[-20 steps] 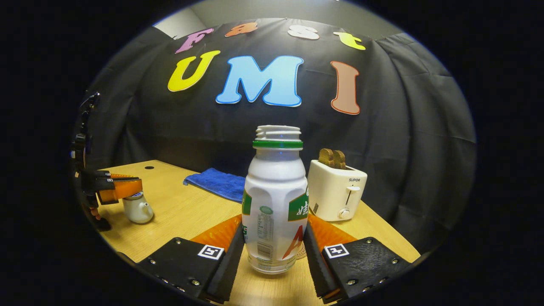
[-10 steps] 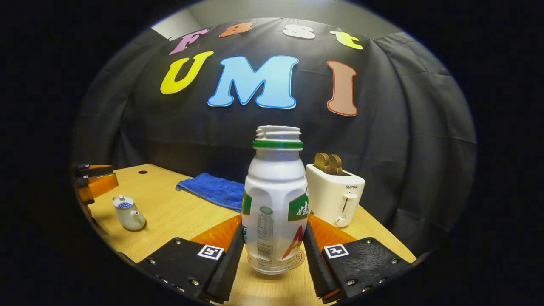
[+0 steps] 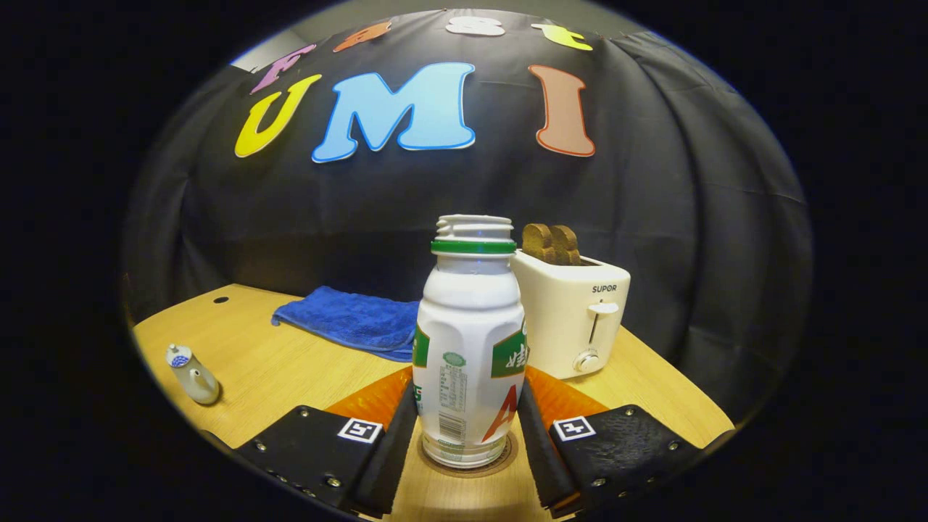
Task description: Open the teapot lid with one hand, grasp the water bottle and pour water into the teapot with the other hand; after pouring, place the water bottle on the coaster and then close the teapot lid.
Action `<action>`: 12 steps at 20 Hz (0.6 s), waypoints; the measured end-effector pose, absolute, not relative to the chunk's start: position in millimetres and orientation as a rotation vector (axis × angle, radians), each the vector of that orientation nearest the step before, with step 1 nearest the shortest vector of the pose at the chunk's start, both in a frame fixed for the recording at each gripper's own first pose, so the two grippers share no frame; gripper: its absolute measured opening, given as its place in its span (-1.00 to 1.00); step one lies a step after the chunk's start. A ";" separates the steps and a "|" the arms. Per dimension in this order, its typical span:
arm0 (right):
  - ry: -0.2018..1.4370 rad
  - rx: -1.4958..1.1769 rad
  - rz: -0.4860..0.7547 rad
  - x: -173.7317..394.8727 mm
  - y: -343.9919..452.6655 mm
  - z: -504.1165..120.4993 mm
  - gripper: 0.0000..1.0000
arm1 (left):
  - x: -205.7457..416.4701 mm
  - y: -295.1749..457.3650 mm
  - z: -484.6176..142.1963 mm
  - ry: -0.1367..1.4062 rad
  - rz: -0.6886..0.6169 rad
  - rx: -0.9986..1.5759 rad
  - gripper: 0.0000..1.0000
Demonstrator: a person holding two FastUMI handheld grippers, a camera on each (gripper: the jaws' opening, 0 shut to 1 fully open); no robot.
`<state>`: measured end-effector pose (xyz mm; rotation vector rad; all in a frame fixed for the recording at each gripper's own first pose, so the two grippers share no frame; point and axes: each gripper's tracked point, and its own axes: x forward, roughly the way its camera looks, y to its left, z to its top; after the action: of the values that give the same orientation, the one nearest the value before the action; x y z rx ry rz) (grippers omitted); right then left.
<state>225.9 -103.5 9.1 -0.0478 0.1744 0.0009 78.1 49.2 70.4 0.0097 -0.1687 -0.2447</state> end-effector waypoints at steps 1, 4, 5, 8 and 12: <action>0.176 -0.047 -0.003 226.8 -102.8 6.8 0.41 | 78.1 50.7 70.8 -0.169 -0.242 0.007 0.56; 0.188 -0.047 0.003 228.0 -101.5 -2.0 0.41 | 80.9 45.7 65.4 -0.154 -0.248 0.003 0.56; 0.183 -0.034 0.002 231.6 -101.4 -1.2 0.43 | 82.0 44.4 62.2 -0.146 -0.253 0.003 0.56; 0.183 -0.039 0.004 230.4 -99.6 -2.1 0.42 | 82.6 41.1 61.8 -0.139 -0.256 0.010 0.56; 0.193 -0.046 -0.029 229.5 -105.7 -0.7 0.68 | 83.2 40.9 61.7 -0.145 -0.255 0.009 0.56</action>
<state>229.5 -105.7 -0.7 -0.0462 0.1934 -0.0292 83.2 40.9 61.7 0.0094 -0.1447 -0.2550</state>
